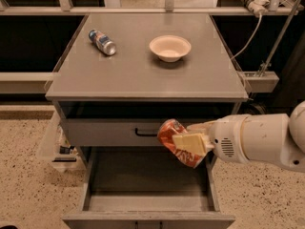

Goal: Place coke can into middle drawer

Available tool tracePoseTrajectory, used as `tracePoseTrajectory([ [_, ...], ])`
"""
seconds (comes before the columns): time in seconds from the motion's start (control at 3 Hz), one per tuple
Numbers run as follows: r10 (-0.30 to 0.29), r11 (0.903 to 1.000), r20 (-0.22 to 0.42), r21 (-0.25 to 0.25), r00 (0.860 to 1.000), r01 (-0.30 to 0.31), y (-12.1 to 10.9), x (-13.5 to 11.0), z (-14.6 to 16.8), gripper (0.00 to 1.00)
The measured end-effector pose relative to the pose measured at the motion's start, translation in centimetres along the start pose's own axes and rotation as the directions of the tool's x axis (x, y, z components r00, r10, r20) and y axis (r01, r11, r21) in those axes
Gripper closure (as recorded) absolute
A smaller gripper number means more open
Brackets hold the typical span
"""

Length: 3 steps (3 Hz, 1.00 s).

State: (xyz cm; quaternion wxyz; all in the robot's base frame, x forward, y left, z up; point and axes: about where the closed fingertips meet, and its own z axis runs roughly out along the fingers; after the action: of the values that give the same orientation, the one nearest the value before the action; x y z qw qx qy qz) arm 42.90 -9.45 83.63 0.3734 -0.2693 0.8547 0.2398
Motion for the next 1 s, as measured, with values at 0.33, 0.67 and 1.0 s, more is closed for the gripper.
tracePoseTrajectory([
  [0.33,0.099,0.9951,0.001,0.003,0.995,-0.099,-1.9,3.2,1.5,1.00],
  [0.67,0.264,0.9644,0.047,-0.022,0.963,-0.264,-3.5,9.9,4.9,1.00],
  [1.0,0.406,0.9137,0.100,-0.027,0.908,-0.406,-6.8,17.7,10.2,1.00],
])
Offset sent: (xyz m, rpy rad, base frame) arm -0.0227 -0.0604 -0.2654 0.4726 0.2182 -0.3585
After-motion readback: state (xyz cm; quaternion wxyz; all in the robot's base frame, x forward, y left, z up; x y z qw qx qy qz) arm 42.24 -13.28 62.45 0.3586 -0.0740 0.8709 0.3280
